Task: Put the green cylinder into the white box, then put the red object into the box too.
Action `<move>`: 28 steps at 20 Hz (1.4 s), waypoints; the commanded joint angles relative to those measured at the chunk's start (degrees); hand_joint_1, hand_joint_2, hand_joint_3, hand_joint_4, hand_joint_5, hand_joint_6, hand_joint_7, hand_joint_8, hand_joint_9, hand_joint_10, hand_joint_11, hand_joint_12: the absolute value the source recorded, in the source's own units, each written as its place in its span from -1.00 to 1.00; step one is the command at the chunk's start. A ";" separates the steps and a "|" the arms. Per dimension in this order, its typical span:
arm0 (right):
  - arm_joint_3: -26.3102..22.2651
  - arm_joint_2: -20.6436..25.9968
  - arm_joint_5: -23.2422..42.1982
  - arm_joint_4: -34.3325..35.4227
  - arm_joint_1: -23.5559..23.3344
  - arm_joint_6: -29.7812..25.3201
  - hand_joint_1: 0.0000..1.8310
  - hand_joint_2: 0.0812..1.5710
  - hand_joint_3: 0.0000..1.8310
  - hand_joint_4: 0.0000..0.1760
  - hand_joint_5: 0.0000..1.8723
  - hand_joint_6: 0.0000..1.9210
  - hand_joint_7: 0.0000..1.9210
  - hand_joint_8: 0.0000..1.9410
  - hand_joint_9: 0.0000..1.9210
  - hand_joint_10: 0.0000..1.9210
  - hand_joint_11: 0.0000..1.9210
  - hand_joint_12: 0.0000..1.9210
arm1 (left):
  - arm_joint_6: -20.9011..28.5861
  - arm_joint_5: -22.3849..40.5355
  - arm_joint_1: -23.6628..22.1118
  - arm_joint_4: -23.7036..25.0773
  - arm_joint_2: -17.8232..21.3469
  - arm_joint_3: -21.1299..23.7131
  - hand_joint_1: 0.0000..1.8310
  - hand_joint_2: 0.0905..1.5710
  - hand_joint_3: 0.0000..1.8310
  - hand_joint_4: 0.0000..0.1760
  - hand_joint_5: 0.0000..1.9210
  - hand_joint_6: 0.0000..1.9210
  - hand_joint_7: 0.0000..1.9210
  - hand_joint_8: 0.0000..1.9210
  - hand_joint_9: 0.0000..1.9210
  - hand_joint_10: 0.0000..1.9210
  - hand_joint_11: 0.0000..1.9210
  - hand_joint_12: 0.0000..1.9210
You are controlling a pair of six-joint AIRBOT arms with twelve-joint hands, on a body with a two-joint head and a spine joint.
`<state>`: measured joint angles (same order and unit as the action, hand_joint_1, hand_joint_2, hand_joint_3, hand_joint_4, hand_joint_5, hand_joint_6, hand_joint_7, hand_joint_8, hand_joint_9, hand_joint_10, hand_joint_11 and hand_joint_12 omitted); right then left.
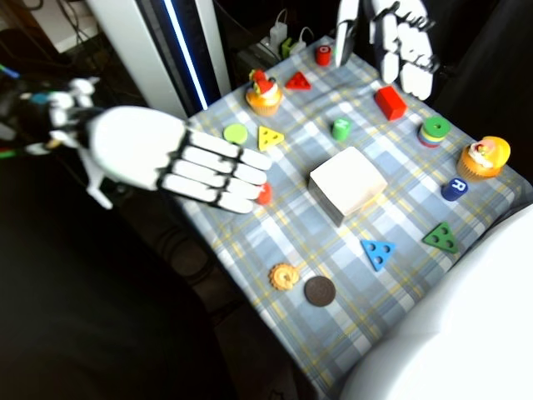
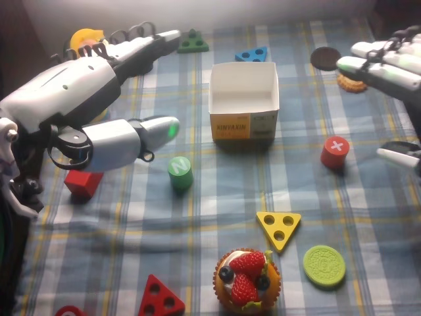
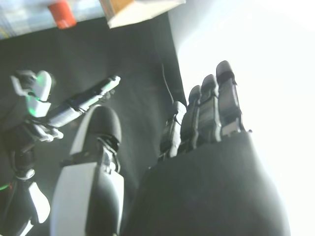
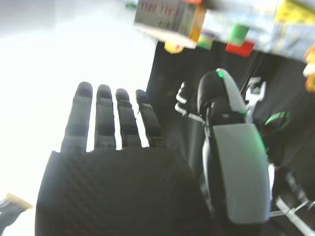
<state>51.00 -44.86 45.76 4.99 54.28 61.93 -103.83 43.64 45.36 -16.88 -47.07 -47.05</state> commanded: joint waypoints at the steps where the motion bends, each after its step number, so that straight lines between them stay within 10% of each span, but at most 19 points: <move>1: 0.31 -0.48 4.17 0.27 -0.85 1.05 -0.33 0.57 -0.99 -1.00 -1.00 -1.00 -0.95 -0.99 -1.00 -0.64 -1.00 0.15 | 0.07 6.50 -0.24 0.63 -0.54 -0.06 -0.47 0.66 -1.00 -0.97 -0.91 -0.98 -0.88 -0.99 -0.98 -0.73 -1.00 0.06; 8: 0.60 -1.58 3.69 1.86 -1.07 2.00 -0.38 0.59 -1.00 -1.00 -1.00 -1.00 -0.99 -1.00 -1.00 -0.72 -1.00 0.05 | 0.07 3.51 2.04 -0.60 -1.46 -0.35 -0.29 0.35 -1.00 0.10 -0.88 -0.99 -0.80 -0.99 -0.85 -0.84 -1.00 0.04; 10: 0.60 -1.57 4.34 2.39 -0.94 2.00 -0.42 0.60 -1.00 -1.00 -1.00 -1.00 -1.00 -1.00 -1.00 -0.82 -1.00 0.06 | 0.07 1.43 2.36 -1.36 -2.38 -1.29 -0.21 0.31 -1.00 0.08 -0.84 -0.99 -0.76 -0.99 -0.83 -0.85 -1.00 -0.10; 13: 0.51 -1.40 5.46 2.69 -0.87 1.90 -0.46 0.63 -1.00 -1.00 -1.00 -1.00 -1.00 -1.00 -1.00 -0.93 -1.00 0.04 | 0.07 -1.42 2.75 -3.23 -4.15 -3.17 -0.06 0.26 -1.00 -0.07 -0.75 -0.99 -0.68 -0.99 -0.91 -0.58 -1.00 0.31; 21: 0.37 -0.88 6.74 2.71 -0.70 1.16 -0.54 0.67 -1.00 -1.00 -1.00 -1.00 -1.00 -1.00 -1.00 -1.00 -1.00 -0.29 | -2.86 -4.91 3.25 -7.85 -7.86 -6.50 0.07 0.30 -1.00 -0.38 -0.53 -0.91 -0.56 -0.96 -1.00 -0.21 -1.00 0.49; 24: 0.37 -0.80 6.97 2.75 -0.56 0.79 -0.52 0.67 -1.00 -1.00 -1.00 -1.00 -1.00 -1.00 -1.00 -1.00 -1.00 -0.31 | -3.36 -5.71 3.18 -8.07 -8.92 -7.28 0.03 0.35 -0.99 -0.15 -0.51 -0.88 -0.51 -0.95 -1.00 -0.11 -1.00 0.62; 26: 0.40 -0.77 7.09 2.75 -0.45 0.53 -0.52 0.68 -1.00 -1.00 -1.00 -1.00 -1.00 -1.00 -1.00 -1.00 -1.00 -0.32 | -4.98 -6.68 2.64 -8.76 -10.04 -7.98 0.04 0.40 -0.99 -0.51 -0.43 -0.78 -0.40 -0.87 -1.00 0.17 -1.00 0.84; 27: 0.40 -0.73 7.11 2.75 -0.44 0.47 -0.49 0.68 -1.00 -1.00 -1.00 -1.00 -1.00 -1.00 -0.99 -1.00 -1.00 -0.32 | -5.80 -7.15 2.41 -8.81 -10.48 -8.17 0.04 0.41 -1.00 -0.58 -0.45 -0.56 -0.37 -0.61 -0.97 0.29 -1.00 0.90; 28: 0.40 -0.71 7.13 2.75 -0.42 0.42 -0.48 0.67 -1.00 -1.00 -1.00 -1.00 -1.00 -1.00 -1.00 -1.00 -1.00 -0.40 | -6.17 -7.52 2.21 -8.86 -10.96 -8.44 0.20 0.56 -0.99 -1.00 -0.39 0.27 -0.22 0.27 -0.82 0.49 -1.00 0.98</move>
<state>51.40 -45.78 46.00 7.77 54.17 62.70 -109.95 32.21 47.99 -26.65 -57.78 -55.70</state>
